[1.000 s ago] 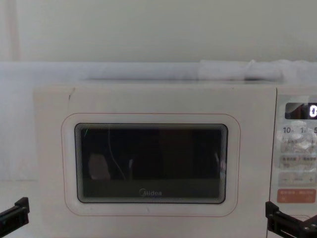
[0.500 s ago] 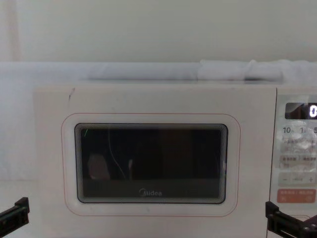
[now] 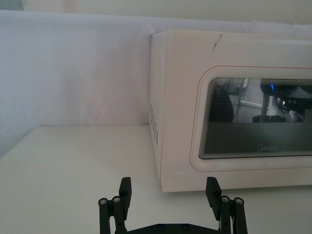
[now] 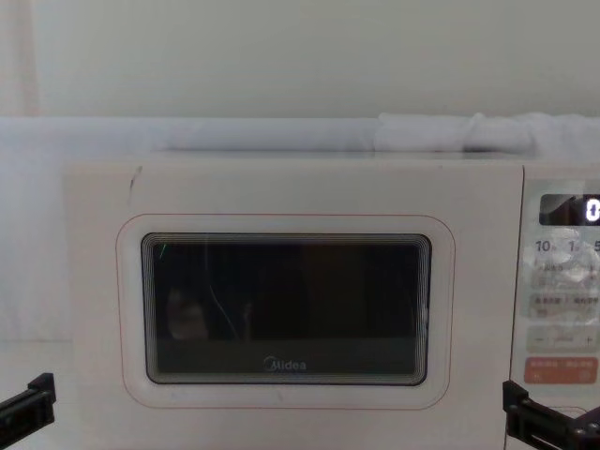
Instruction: Press the button to open the microwave door with one hand; close the microwave door with the other hand.
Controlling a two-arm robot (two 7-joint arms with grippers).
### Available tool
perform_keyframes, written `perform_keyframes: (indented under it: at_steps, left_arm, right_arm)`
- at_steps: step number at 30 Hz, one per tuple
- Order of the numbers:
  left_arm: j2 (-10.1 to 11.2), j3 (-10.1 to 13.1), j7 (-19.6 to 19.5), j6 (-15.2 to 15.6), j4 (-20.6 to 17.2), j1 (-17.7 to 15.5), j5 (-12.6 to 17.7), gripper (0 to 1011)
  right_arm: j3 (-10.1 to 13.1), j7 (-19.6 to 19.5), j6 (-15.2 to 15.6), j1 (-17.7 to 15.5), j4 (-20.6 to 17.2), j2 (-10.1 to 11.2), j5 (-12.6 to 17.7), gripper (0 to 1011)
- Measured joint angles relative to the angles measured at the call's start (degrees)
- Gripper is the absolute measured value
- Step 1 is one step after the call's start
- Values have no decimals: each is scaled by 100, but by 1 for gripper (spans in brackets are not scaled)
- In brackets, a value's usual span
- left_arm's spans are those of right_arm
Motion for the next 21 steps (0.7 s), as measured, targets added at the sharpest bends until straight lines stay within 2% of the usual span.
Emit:
perform_keyframes:
  at_steps: [8,21]
  left_arm:
    - [0,0,0,0,0,0,0,1001]
    - [0,0,0,0,0,0,0,1001]
  right_arm:
    - [0,0,0,0,0,0,0,885]
    - [0,0,0,0,0,0,0,453]
